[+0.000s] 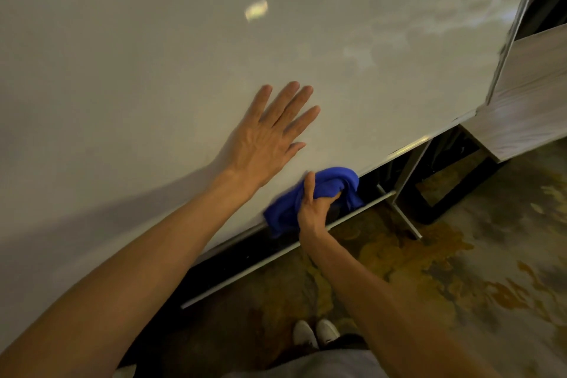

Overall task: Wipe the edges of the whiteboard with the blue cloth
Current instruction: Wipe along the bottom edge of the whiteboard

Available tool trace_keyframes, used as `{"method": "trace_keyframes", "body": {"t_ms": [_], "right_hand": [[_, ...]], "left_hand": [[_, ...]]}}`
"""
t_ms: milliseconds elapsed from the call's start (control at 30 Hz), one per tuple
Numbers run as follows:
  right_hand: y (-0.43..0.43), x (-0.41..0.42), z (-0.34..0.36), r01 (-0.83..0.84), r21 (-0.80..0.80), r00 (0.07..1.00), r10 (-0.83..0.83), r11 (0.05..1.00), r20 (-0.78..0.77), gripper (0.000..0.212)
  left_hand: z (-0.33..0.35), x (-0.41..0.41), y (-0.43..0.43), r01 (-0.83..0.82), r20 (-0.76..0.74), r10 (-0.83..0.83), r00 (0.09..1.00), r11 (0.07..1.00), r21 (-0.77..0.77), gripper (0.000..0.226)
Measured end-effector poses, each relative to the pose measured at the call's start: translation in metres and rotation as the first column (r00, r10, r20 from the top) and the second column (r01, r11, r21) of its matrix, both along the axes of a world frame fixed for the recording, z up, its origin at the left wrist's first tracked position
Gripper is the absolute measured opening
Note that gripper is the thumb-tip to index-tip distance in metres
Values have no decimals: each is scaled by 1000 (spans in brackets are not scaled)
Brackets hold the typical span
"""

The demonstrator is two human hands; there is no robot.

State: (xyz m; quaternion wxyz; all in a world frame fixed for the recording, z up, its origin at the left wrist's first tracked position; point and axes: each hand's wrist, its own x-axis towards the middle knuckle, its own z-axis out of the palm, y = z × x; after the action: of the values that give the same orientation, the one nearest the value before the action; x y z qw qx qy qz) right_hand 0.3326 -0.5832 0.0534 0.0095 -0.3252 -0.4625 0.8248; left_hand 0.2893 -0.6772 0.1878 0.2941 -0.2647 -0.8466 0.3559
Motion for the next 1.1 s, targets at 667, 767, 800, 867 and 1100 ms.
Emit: {"method": "trace_keyframes", "body": {"t_ms": [667, 767, 800, 867, 1100], "right_hand": [[10, -2, -7, 125, 130, 992, -124, 984, -18, 98], [-10, 8, -11, 120, 85, 993, -120, 989, -3, 89], [-19, 12, -12, 117, 66, 993, -118, 991, 11, 86], [-32, 17, -12, 128, 13, 990, -129, 992, 57, 83], [-91, 42, -13, 183, -56, 976, -175, 981, 129, 74]], "left_hand": [[0, 46, -44, -163, 19, 164, 986, 986, -32, 68], [0, 55, -61, -164, 18, 164, 986, 986, -27, 69], [1, 58, -68, -164, 16, 164, 986, 986, -32, 69], [1, 63, -80, -157, 23, 158, 987, 987, -42, 68], [1, 83, -118, -135, 42, 136, 990, 990, -33, 69]]}}
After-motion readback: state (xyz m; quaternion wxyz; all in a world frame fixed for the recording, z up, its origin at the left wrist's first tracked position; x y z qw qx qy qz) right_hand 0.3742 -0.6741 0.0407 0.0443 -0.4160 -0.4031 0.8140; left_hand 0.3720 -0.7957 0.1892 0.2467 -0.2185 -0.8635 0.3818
